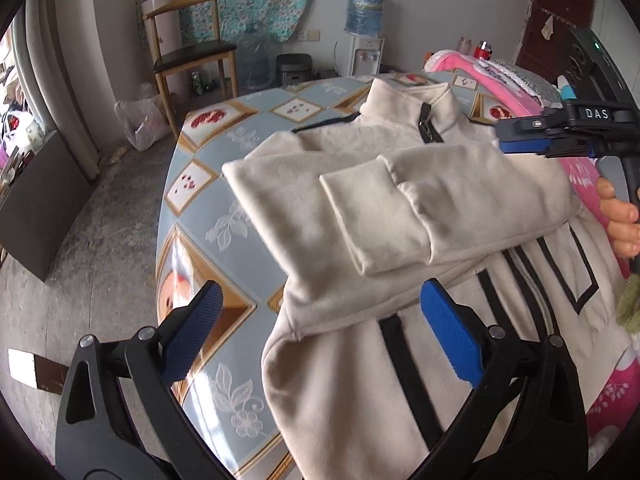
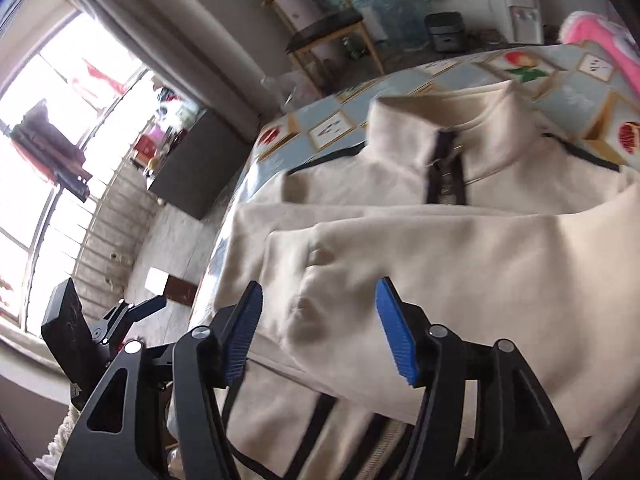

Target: Fold large clothes

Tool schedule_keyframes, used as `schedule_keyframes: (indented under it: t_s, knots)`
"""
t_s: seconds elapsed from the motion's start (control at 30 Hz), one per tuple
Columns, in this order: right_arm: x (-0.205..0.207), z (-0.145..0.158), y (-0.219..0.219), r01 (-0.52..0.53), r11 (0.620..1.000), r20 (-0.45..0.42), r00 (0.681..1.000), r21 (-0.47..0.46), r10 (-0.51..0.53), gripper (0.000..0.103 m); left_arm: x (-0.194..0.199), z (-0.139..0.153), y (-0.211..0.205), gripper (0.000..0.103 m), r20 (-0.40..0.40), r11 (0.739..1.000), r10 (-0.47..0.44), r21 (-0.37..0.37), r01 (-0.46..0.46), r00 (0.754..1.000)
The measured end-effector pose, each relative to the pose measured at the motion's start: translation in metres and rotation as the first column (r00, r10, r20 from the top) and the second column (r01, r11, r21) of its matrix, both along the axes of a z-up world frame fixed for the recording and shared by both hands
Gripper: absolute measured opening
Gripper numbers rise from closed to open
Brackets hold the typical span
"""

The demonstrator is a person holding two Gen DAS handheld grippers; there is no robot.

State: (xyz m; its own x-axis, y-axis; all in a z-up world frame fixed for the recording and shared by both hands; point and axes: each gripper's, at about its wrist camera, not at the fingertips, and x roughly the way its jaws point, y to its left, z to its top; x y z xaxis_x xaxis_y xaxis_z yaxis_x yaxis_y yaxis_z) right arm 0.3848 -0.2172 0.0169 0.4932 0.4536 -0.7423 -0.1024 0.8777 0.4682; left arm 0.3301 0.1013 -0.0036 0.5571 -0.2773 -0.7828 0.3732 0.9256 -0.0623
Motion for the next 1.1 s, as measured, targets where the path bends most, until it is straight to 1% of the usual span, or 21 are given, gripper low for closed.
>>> schedule_keyframes:
  t_s: [0.1,0.13,0.2,0.27,0.3,0.33,0.37,0.4,0.43,0.47,0.5,0.57,0.6,0.63,0.7,0.83,0.9,0.97,1.0,1.03,1.1]
  knots:
    - [-0.007,0.003,-0.070,0.124,0.992,0.010,0.992,-0.037,-0.124,0.061,0.019,0.005,-0.011,0.095,0.013,0.999,0.003,-0.045,-0.002,1.000]
    - [-0.008,0.003,-0.093,0.164,0.986,0.010,0.986,-0.043,-0.164,0.061,0.027,0.005,-0.016,0.093,0.006,0.998,0.008,-0.062,-0.007,1.000]
    - [-0.016,-0.002,-0.138,0.256,0.966,0.007,0.967,-0.045,-0.256,0.061,0.047,0.000,-0.025,0.080,-0.026,0.996,0.019,-0.091,-0.021,0.999]
    - [-0.023,-0.011,-0.173,0.328,0.944,-0.005,0.945,-0.032,-0.328,0.061,0.069,-0.011,-0.034,0.062,-0.097,0.992,0.029,-0.119,-0.041,0.995]
    - [-0.025,-0.017,-0.186,0.352,0.936,-0.011,0.936,-0.023,-0.352,0.061,0.079,-0.017,-0.037,0.057,-0.132,0.990,0.034,-0.130,-0.051,0.991]
    - [-0.026,-0.024,-0.199,0.370,0.929,-0.018,0.929,-0.017,-0.370,0.061,0.088,-0.024,-0.040,0.050,-0.163,0.989,0.040,-0.136,-0.063,0.986]
    - [-0.029,-0.030,-0.210,0.388,0.922,-0.027,0.921,-0.010,-0.388,0.061,0.099,-0.032,-0.043,0.043,-0.199,0.988,0.061,-0.125,-0.087,0.978]
    - [-0.031,-0.036,-0.218,0.400,0.917,-0.036,0.916,-0.005,-0.400,0.061,0.106,-0.040,-0.045,0.040,-0.221,0.988,0.084,-0.109,-0.110,0.972]
    - [-0.031,-0.044,-0.221,0.406,0.914,-0.042,0.913,-0.001,-0.406,0.061,0.112,-0.046,-0.046,0.031,-0.240,0.987,0.099,-0.100,-0.126,0.966]
    - [-0.031,-0.050,-0.226,0.411,0.912,-0.051,0.910,0.004,-0.411,0.061,0.116,-0.050,-0.048,0.023,-0.251,0.986,0.106,-0.095,-0.134,0.962]
    - [-0.031,-0.056,-0.230,0.415,0.910,-0.060,0.908,0.005,-0.414,0.061,0.118,-0.054,-0.050,0.020,-0.257,0.986,0.117,-0.084,-0.143,0.959]
    - [-0.030,-0.066,-0.236,0.420,0.908,-0.072,0.905,0.003,-0.419,0.061,0.119,-0.054,-0.054,0.008,-0.237,0.987,0.126,-0.063,-0.145,0.963]
    - [-0.031,-0.068,-0.239,0.420,0.907,-0.076,0.905,0.005,-0.419,0.061,0.118,-0.053,-0.056,0.005,-0.221,0.989,0.122,-0.052,-0.137,0.968]
    - [-0.030,-0.071,-0.241,0.422,0.907,-0.079,0.904,0.004,-0.420,0.061,0.116,-0.050,-0.058,0.004,-0.211,0.991,0.114,-0.049,-0.127,0.971]
    - [-0.030,-0.071,-0.241,0.422,0.906,-0.077,0.904,0.001,-0.421,0.061,0.109,-0.035,-0.058,0.003,-0.171,0.991,0.097,-0.071,-0.110,0.981]
    - [-0.027,-0.066,-0.240,0.415,0.910,-0.054,0.908,-0.020,-0.415,0.061,0.085,0.020,-0.048,0.003,-0.051,0.986,0.063,-0.153,-0.070,0.997]
    - [-0.024,-0.064,-0.240,0.405,0.913,-0.042,0.913,-0.043,-0.407,0.061,0.077,0.036,-0.039,0.003,-0.020,0.982,0.078,-0.170,-0.080,0.997]
    - [-0.016,-0.061,-0.237,0.397,0.915,-0.032,0.916,-0.076,-0.400,0.061,0.076,0.036,-0.031,0.003,-0.018,0.984,0.099,-0.144,-0.101,0.995]
    - [-0.011,-0.062,-0.236,0.390,0.916,-0.033,0.918,-0.089,-0.394,0.061,0.078,0.029,-0.028,0.003,-0.032,0.985,0.118,-0.120,-0.121,0.992]
    - [-0.006,-0.062,-0.235,0.397,0.912,-0.028,0.915,-0.105,-0.402,0.061,0.081,0.018,-0.023,0.003,-0.062,0.984,0.140,-0.104,-0.146,0.988]
    - [0.003,-0.064,-0.232,0.400,0.905,-0.014,0.914,-0.144,-0.406,0.060,0.085,-0.001,-0.016,0.003,-0.116,0.981,0.151,-0.108,-0.163,0.982]
